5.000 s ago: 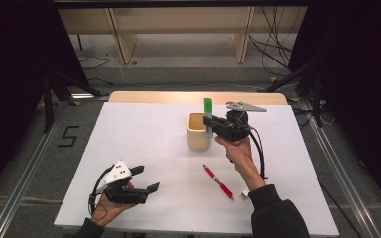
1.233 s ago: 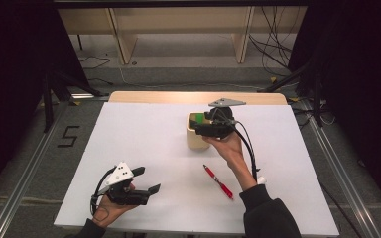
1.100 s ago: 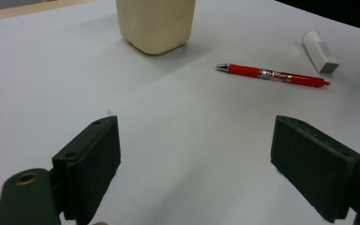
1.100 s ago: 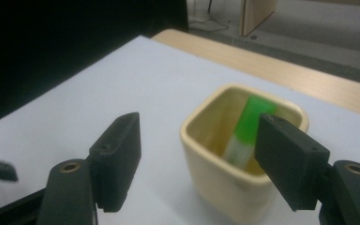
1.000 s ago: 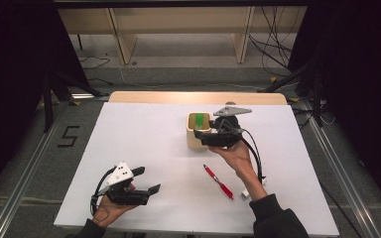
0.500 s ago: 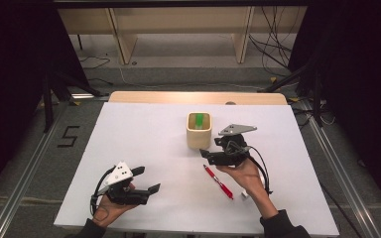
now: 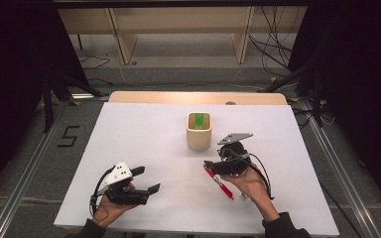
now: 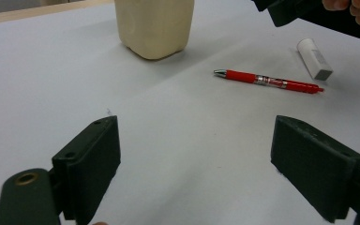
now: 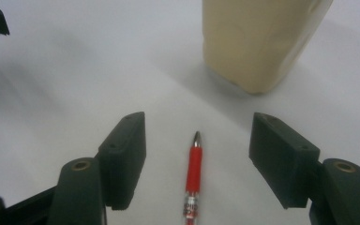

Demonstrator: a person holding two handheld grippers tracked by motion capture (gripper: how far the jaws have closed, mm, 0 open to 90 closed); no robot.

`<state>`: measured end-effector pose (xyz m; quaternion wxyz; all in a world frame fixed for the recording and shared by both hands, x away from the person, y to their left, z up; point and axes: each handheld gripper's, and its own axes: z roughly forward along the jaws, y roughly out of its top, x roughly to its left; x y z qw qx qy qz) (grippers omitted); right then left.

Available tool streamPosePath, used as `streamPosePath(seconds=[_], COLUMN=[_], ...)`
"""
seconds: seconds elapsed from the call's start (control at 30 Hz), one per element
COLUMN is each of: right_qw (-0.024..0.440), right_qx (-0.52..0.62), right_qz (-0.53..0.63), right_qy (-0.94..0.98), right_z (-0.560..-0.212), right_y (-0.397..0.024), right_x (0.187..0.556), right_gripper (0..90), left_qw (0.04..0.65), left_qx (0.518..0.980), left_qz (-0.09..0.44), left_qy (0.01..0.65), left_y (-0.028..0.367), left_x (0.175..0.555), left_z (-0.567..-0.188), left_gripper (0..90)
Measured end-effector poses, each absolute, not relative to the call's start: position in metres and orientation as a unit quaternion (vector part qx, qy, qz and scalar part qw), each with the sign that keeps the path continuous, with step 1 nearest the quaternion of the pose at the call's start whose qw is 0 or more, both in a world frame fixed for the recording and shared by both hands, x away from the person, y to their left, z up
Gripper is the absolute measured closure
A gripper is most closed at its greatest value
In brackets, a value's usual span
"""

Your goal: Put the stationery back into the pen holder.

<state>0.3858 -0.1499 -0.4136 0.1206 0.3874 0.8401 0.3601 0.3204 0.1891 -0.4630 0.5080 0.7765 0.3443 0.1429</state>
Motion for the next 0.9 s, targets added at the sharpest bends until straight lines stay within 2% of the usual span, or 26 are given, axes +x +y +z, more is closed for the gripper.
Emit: streamPosePath(seconds=[0.47,0.63,0.77,0.9], right_qw=[0.102,0.095,0.088,0.082], right_qx=[0.39,0.391,0.395,0.406], right_qz=[0.296,0.286,0.274,0.269], right_qy=[0.866,0.87,0.873,0.869], right_z=[-0.44,-0.445,-0.448,-0.45], right_y=[-0.147,-0.146,-0.146,-0.146], right_x=[0.382,0.382,0.381,0.381], right_gripper=[45.8,47.7,53.0,53.4], left_qw=[0.507,0.507,0.507,0.506], left_qx=[0.777,0.777,0.778,0.779], left_qz=[0.143,0.143,0.143,0.143], left_qy=[0.344,0.344,0.343,0.342], left_y=[0.189,0.189,0.189,0.189], left_x=[0.321,0.321,0.32,0.321], left_z=[-0.463,-0.463,-0.463,-0.463], left_gripper=[15.7,15.7,15.7,15.6])
